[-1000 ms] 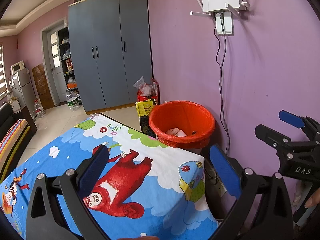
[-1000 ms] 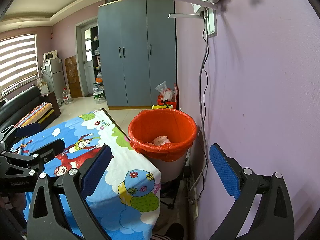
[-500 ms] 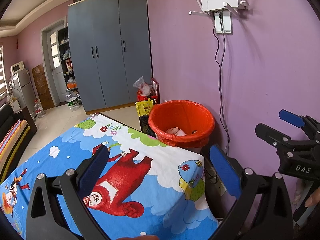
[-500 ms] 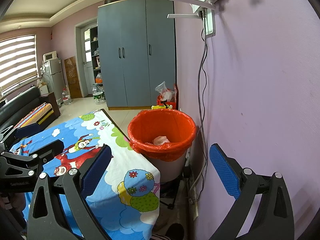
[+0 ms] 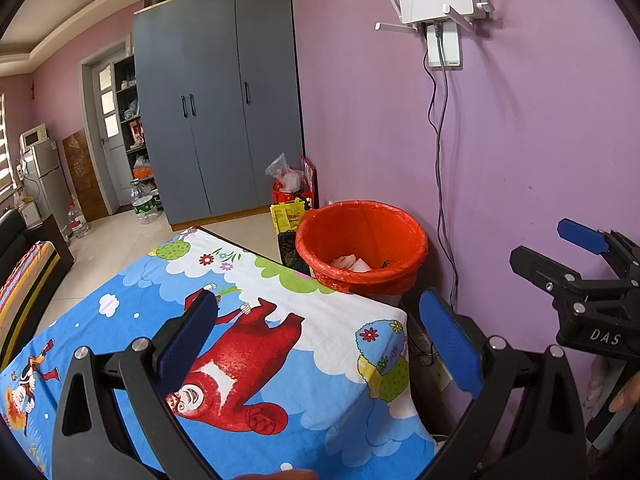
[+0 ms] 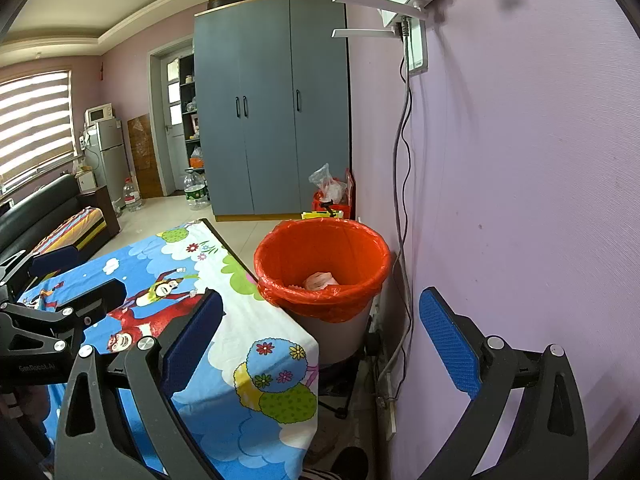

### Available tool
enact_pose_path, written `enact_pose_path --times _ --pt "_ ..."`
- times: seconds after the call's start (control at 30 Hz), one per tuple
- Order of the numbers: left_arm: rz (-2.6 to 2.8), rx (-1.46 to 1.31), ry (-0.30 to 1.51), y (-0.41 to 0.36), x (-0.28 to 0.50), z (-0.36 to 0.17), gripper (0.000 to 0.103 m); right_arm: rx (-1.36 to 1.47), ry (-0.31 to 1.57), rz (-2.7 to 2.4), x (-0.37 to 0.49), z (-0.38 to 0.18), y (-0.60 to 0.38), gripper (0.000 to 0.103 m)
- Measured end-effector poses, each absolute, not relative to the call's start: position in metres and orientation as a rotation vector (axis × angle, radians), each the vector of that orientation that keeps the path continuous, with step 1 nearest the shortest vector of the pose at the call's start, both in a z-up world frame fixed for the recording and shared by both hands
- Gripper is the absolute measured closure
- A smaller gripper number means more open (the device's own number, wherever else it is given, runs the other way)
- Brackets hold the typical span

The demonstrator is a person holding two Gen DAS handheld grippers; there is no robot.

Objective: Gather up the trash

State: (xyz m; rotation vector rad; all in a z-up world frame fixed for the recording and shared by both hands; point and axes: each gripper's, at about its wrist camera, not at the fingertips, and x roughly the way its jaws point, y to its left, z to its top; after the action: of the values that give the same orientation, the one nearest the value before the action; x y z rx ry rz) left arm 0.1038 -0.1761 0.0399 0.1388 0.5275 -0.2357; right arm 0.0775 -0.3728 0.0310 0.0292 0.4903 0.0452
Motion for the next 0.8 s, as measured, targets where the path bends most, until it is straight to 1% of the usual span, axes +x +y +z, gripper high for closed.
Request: enact_pose_path --times 0.8 --pt "-0.208 0.155 0.525 -0.173 0.119 0.037 0.005 0.014 0.503 0.032 0.075 0.032 -0.366 0.010"
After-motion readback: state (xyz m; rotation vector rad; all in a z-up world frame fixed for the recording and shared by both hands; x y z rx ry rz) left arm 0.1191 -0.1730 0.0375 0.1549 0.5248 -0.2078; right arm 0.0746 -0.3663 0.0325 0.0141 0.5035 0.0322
